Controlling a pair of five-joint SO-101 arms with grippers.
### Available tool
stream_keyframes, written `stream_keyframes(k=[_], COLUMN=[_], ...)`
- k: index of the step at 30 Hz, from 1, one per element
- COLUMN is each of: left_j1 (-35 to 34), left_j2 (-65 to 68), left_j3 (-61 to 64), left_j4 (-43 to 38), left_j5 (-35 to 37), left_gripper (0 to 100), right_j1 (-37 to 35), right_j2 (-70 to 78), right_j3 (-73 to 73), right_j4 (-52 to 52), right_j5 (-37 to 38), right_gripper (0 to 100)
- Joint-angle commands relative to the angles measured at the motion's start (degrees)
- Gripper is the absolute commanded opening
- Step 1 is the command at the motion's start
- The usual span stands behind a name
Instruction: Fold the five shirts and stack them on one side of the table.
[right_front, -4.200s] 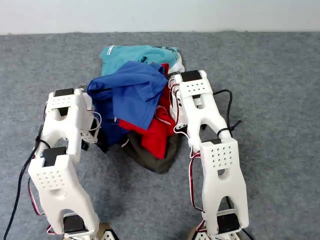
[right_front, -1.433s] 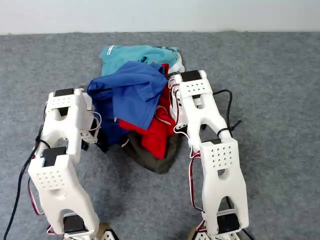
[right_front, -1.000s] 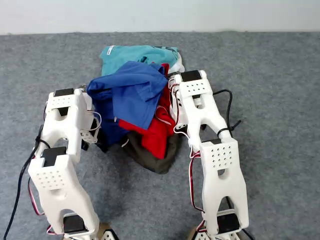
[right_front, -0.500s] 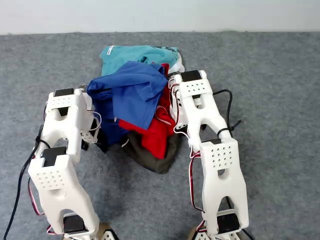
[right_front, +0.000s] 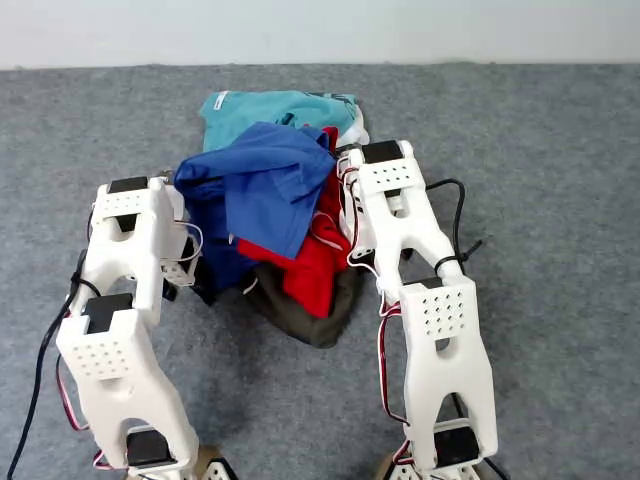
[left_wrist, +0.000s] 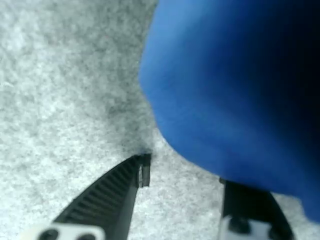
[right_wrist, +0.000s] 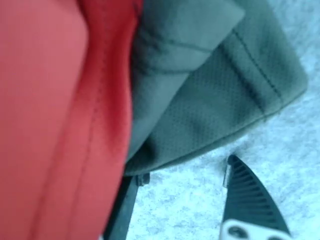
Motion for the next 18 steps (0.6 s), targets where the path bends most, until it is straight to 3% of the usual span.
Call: stream_keyframes(k=[1,13,18], left_j1=[0.7,0.7,0.7], left_j2=[2.0,2.0,2.0], left_j3=[0.1,0.1,0.1], left_j4=[0.2,0.2,0.2], left_j5=[0.4,0.6,0.6], left_gripper=[23,23,23], right_j1=[-0.1,-0.2,-0.4], right_j2=[2.9,2.8,-5.2], right_j3=[0.8,1.7,4.9], right_j4=[-0.7,5.0,5.0], right_j5=[0.0,3.5,4.7], right_gripper=[24.3,24.3,24.4])
